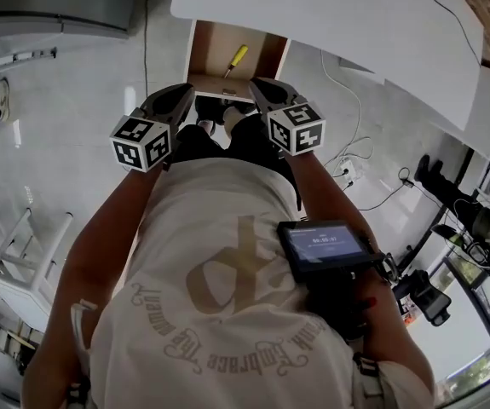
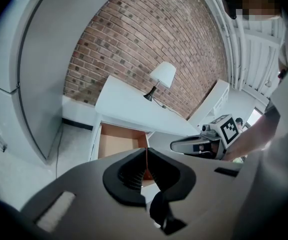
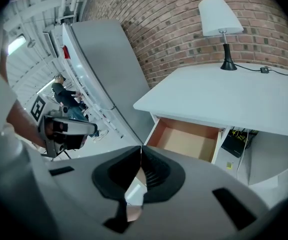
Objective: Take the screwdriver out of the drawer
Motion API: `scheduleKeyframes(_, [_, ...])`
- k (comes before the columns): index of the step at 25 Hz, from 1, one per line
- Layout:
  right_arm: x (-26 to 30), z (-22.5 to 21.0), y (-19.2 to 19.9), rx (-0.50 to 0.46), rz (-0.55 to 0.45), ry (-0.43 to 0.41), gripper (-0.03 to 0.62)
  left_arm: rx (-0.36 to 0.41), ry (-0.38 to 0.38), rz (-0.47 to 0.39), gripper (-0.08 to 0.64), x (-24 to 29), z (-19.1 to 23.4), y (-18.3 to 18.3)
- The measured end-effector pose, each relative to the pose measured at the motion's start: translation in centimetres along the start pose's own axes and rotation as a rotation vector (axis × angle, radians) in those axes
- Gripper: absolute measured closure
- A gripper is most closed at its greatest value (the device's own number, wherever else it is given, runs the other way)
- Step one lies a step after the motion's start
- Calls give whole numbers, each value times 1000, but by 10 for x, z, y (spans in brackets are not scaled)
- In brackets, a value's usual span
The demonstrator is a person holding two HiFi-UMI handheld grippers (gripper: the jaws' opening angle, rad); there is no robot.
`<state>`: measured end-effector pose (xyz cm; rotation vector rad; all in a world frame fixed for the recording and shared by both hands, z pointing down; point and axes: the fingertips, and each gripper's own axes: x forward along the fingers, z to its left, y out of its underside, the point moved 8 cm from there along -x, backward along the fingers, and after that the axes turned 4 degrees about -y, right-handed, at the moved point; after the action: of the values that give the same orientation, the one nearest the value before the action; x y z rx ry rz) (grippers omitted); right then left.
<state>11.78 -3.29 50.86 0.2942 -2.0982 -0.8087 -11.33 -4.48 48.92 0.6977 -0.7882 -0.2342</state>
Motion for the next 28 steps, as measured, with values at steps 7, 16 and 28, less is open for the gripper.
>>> scheduleKeyframes(7, [35,-3,12,14,33,-29,585,-31,-29,11,546,2,23,18])
scheduleKeyframes(16, [39,-24,27,114,16,58,584,-7,-13,25,546,17,13,26])
scheduleKeyframes(28, [51,-51,30,239,-14,105,583,-46,-21,46,546,17,11,40])
